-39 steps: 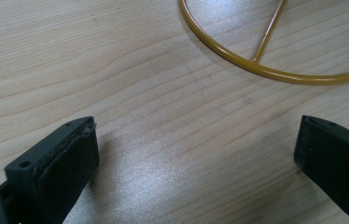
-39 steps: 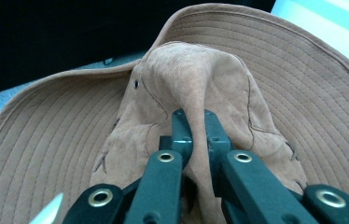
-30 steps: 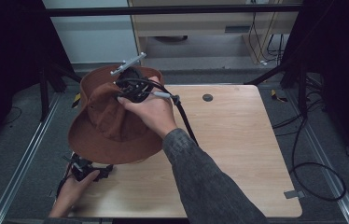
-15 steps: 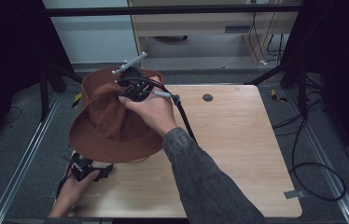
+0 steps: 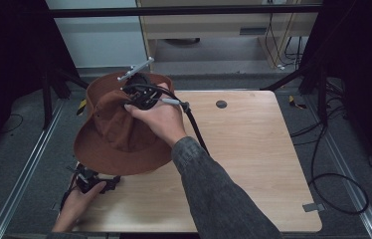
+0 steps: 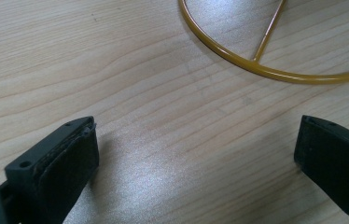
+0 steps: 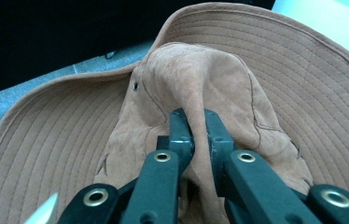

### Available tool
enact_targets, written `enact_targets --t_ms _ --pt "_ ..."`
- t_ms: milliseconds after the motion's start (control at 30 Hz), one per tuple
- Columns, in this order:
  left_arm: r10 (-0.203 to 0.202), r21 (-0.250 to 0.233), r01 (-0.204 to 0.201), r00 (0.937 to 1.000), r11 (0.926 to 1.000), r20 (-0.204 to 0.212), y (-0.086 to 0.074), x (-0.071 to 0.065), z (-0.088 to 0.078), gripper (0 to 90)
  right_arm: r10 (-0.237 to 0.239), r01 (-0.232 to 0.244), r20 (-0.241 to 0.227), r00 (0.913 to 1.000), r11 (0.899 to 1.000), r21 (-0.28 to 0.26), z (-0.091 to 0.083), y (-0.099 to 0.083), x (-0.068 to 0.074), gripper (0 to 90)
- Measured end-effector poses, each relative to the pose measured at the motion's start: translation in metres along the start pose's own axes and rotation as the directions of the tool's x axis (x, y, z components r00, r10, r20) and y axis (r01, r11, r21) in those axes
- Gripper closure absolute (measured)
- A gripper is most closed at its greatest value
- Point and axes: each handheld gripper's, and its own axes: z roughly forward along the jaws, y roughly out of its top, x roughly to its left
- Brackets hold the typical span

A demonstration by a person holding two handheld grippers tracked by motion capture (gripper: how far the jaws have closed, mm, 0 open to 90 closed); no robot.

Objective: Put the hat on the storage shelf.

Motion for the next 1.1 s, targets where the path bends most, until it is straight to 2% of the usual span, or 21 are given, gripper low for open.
enact_targets --t_ms 333,667,933,967,1000,1100 --pt "0.0 0.0 0.0 1.0 1.0 0.0 0.0 0.0 0.0 0.0 0.016 -0.016 0.003 0.9999 1.0 0.005 0.007 0.0 -0.004 83.6" --pt "0.0 -0.001 0.0 1.0 1.0 0.0 0.0 0.0 0.0 0.0 0.047 -0.047 0.019 0.9987 0.999 0.013 0.01 -0.003 -0.012 76.5" --pt "0.0 -0.001 0.0 1.0 1.0 0.0 0.0 0.0 0.0 0.0 0.046 -0.046 0.018 0.9988 0.999 0.023 0.011 -0.005 -0.012 65.2" --pt "0.0 -0.001 0.0 1.0 1.0 0.0 0.0 0.0 0.0 0.0 0.045 -0.045 0.021 0.9988 0.999 0.024 0.01 -0.005 -0.01 59.6" --pt "0.0 -0.001 0.0 1.0 1.0 0.0 0.0 0.0 0.0 0.0 0.045 -0.045 0.021 0.9988 0.999 0.024 0.01 -0.005 -0.01 59.6" --pt "0.0 -0.001 0.0 1.0 1.0 0.0 0.0 0.0 0.0 0.0 0.038 -0.039 0.026 0.9989 0.999 0.017 0.009 -0.004 -0.007 51.1"
